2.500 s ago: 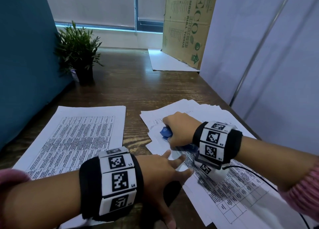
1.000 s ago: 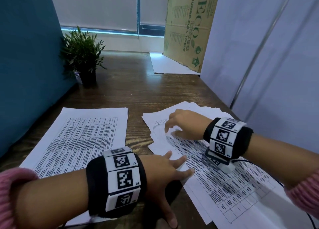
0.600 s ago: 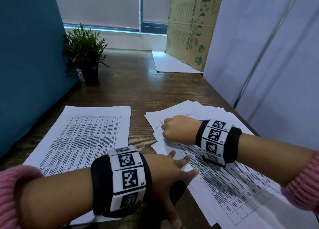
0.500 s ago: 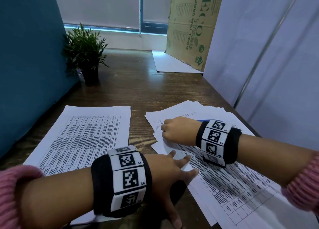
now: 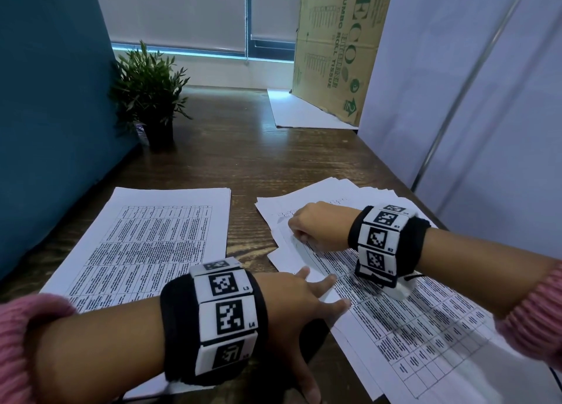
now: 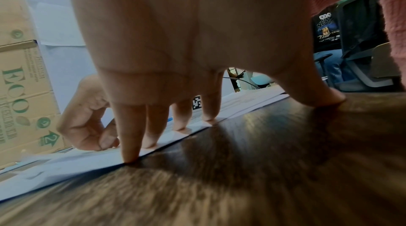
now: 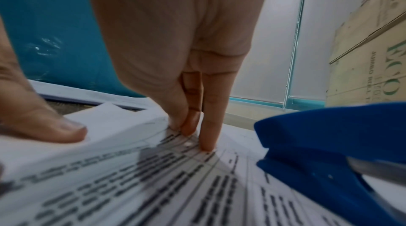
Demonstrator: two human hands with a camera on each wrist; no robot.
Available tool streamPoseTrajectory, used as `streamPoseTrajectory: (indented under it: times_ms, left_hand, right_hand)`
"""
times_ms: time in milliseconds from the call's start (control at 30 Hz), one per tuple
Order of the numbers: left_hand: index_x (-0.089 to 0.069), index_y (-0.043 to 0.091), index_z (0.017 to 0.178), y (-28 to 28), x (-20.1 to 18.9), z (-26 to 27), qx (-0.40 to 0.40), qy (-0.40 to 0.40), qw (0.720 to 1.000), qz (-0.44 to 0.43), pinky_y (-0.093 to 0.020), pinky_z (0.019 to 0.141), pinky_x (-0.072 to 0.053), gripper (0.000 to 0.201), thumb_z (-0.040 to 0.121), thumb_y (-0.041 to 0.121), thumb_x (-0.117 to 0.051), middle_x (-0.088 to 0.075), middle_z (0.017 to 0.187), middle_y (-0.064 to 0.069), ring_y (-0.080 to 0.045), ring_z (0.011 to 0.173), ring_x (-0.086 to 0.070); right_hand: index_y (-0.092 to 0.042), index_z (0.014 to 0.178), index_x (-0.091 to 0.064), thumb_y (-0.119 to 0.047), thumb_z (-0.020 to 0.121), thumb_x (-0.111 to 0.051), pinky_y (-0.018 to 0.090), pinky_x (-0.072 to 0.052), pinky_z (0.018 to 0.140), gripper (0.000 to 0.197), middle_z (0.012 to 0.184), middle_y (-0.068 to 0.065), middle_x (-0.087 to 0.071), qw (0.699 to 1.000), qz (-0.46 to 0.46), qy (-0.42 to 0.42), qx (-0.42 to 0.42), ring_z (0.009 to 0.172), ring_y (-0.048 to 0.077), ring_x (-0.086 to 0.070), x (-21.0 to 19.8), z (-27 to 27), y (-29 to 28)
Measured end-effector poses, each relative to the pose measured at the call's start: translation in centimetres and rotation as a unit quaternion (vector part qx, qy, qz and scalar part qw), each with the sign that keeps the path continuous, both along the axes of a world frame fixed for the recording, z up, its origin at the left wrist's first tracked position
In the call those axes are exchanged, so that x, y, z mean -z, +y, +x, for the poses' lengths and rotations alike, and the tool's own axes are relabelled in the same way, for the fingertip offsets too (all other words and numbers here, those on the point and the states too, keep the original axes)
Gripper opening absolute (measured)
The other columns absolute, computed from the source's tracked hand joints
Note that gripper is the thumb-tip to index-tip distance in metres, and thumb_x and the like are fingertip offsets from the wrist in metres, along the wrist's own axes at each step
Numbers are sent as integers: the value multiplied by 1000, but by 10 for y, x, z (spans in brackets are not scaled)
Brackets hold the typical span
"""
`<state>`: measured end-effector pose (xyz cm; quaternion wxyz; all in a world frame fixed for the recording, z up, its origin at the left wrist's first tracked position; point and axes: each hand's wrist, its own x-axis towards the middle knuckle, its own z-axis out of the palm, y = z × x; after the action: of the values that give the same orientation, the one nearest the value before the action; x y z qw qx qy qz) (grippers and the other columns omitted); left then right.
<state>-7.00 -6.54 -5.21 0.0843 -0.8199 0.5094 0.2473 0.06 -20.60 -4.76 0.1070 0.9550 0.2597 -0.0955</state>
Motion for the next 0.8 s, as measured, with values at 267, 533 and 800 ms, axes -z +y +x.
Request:
streamPoseTrajectory:
  times_ms: [267,533,800]
  left_hand:
    - [5,39,148,0,-3,0,4,-1,1000,1,-56,114,-17,109,70,61,-69,20,156,6,-32,145,7]
    - [4,39,148,-1,-2,-1,-1,0,1000,-3,-55,115,-18,109,70,61,-69,19,156,7,-29,145,7]
    - [5,40,148,-1,-2,-1,-2,-4,1000,1,-55,115,-17,109,69,62,-69,20,156,8,-29,145,8]
  right_hand:
    - [-9,96,-57,-5,89,-52,26,-39,69,9,96,5,-56,1000,-3,-7,-22,80,18,-48,1,-1,-2]
    - [-7,97,-62,-8,91,-49,29,-43,77,14,104,8,-62,1000,-8,-5,-29,94,23,-58,-1,4,-5]
    - [-10,96,-59,-6,90,-50,23,-32,69,11,101,4,-59,999,31,-18,-41,80,14,-44,-1,2,-7]
